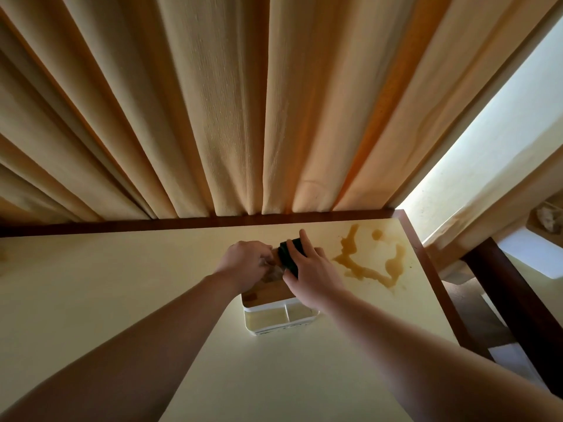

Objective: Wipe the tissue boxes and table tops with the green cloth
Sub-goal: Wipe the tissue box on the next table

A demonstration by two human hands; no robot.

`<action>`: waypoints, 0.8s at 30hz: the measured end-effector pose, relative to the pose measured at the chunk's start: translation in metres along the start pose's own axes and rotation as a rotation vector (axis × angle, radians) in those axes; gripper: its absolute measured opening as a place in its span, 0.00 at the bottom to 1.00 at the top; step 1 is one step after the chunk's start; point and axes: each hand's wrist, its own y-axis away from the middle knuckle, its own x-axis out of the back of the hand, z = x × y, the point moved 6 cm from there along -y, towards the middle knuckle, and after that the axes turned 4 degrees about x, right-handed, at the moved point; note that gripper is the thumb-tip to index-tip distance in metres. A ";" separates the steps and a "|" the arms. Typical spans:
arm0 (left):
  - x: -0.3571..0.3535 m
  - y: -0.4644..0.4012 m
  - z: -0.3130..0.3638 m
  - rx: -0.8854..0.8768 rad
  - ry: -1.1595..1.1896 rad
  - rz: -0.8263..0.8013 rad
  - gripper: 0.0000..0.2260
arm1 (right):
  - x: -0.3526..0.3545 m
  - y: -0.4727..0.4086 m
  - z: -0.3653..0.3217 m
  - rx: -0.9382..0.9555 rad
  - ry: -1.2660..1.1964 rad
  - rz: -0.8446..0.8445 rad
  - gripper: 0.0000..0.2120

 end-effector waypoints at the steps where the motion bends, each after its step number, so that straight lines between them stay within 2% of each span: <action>1: 0.000 0.000 0.001 0.000 -0.005 0.000 0.07 | 0.000 -0.004 0.000 0.017 0.014 -0.014 0.32; 11: 0.001 -0.002 0.000 0.018 0.020 0.007 0.03 | -0.012 0.050 0.004 0.044 0.020 -0.097 0.31; 20: 0.004 -0.003 0.003 0.052 0.014 -0.015 0.04 | 0.000 0.002 -0.001 0.032 0.056 -0.063 0.30; 24: 0.005 -0.003 0.002 0.060 0.022 -0.023 0.03 | -0.002 0.014 0.002 0.028 0.045 -0.070 0.30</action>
